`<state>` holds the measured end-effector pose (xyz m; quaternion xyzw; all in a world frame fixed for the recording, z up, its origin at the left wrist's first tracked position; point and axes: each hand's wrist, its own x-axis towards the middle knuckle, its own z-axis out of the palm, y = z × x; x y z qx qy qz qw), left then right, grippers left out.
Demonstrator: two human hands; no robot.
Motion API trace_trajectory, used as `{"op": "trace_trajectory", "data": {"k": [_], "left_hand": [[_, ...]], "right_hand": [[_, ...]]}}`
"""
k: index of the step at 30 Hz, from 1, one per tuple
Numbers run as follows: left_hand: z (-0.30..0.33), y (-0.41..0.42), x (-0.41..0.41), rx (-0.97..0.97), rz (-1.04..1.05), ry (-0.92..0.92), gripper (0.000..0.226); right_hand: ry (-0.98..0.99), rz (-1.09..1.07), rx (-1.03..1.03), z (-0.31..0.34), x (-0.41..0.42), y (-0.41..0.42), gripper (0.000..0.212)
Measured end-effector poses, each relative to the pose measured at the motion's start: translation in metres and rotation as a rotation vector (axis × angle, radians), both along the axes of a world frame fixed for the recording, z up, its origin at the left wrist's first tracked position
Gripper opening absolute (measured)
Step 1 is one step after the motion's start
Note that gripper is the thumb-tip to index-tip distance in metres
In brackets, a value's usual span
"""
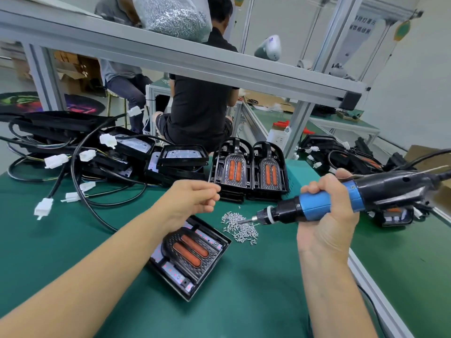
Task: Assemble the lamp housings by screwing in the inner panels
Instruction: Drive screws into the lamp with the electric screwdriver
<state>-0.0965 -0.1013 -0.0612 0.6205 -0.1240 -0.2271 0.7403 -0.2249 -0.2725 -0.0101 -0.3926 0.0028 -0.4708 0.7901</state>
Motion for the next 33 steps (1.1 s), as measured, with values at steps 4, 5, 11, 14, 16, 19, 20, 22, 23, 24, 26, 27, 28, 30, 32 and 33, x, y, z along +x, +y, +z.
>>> {"op": "trace_trajectory", "data": {"k": [4,5,11,14,16,19,20,22,23,24,26,27,28,30,32,33], "left_hand": [[-0.01,0.045,-0.024,-0.288,0.064,0.266,0.015],[-0.012,0.052,-0.03,-0.336,0.079,0.313,0.015],[-0.017,0.073,-0.051,-0.456,0.097,0.429,0.007],[-0.016,0.076,-0.054,-0.493,0.089,0.428,0.008],[-0.016,0.078,-0.055,-0.501,0.083,0.413,0.009],[-0.017,0.081,-0.055,-0.5,0.07,0.392,0.011],[-0.018,0.081,-0.055,-0.492,0.065,0.385,0.011],[-0.019,0.082,-0.055,-0.477,0.06,0.37,0.011],[-0.019,0.082,-0.055,-0.473,0.06,0.365,0.011],[-0.02,0.082,-0.055,-0.469,0.059,0.358,0.011],[-0.02,0.082,-0.055,-0.463,0.061,0.35,0.012],[-0.02,0.081,-0.055,-0.462,0.065,0.35,0.012],[-0.021,0.081,-0.055,-0.465,0.069,0.352,0.012],[-0.022,0.08,-0.055,-0.474,0.076,0.357,0.011],[-0.022,0.079,-0.055,-0.48,0.077,0.361,0.012],[-0.022,0.078,-0.055,-0.482,0.079,0.363,0.012]], "right_hand": [[-0.068,0.117,0.092,0.011,0.006,0.023,0.022],[-0.081,0.147,0.114,0.014,0.008,0.03,0.022],[-0.105,0.277,0.147,0.024,0.022,0.07,0.022],[-0.096,0.291,0.15,0.024,0.027,0.083,0.022],[-0.092,0.299,0.15,0.024,0.029,0.089,0.024],[-0.095,0.313,0.14,0.024,0.032,0.093,0.022],[-0.096,0.317,0.14,0.023,0.032,0.093,0.022],[-0.096,0.32,0.142,0.023,0.034,0.094,0.022],[-0.093,0.319,0.14,0.023,0.034,0.094,0.021],[-0.089,0.316,0.136,0.023,0.035,0.094,0.021],[-0.08,0.309,0.13,0.022,0.036,0.095,0.022],[-0.076,0.311,0.131,0.021,0.036,0.095,0.022],[-0.073,0.313,0.133,0.02,0.036,0.094,0.022],[-0.067,0.314,0.132,0.019,0.037,0.093,0.023],[-0.063,0.305,0.125,0.019,0.038,0.092,0.023],[-0.061,0.3,0.117,0.018,0.038,0.091,0.023]]}}
